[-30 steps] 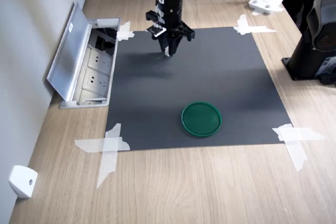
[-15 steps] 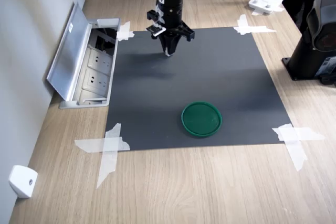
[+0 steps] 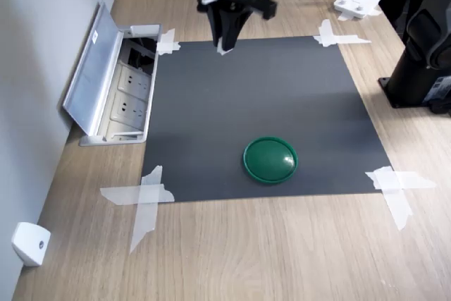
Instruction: Grasp a white terminal and put it on the green lid.
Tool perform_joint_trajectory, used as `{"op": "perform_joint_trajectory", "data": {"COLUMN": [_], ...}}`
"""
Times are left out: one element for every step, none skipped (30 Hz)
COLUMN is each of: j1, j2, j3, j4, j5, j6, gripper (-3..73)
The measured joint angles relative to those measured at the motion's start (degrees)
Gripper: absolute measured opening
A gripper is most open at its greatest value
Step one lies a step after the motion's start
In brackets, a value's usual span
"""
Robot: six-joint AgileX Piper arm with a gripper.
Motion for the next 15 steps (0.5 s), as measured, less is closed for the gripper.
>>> {"op": "perform_joint_trajectory", "data": {"j1": [2.2, 4.4, 6.7, 9.2, 11.8, 14.4, 16.5, 19.1, 21.8, 24.4, 26.9, 29.4, 31.6, 33.7, 35.2], "j2": [-1.1, -2.2, -3.1, -3.8, -4.2, -4.4, -4.4, -4.4, -4.4, -4.3, -4.3, -4.1, -3.6, -2.9, -2.1], "j3": [-0.6, -1.0, -1.2, -1.3, -1.4, -1.4, -1.4, -1.4, -1.4, -1.4, -1.4, -1.4, -1.4, -1.4, -1.5], "j4": [0.1, 0.1, 0.1, 0.1, 0.2, 0.2, 0.2, 0.2, 0.0, -0.4, -0.9, -1.6, -2.7, -3.5, -4.7], "j5": [0.8, 1.5, 2.1, 2.5, 2.8, 3.1, 3.1, 3.1, 3.1, 3.0, 2.9, 2.7, 2.3, 1.9, 1.6], "j6": [1.1, 2.3, 3.6, 4.9, 6.4, 7.9, 9.5, 11.1, 12.7, 14.2, 15.4, 16.9, 18.3, 19.3, 20.5], "gripper": [8.7, 8.7, 8.7, 8.7, 8.7, 8.7, 8.7, 8.7, 8.7, 8.7, 8.7, 8.7, 8.7, 8.7, 8.7]}}
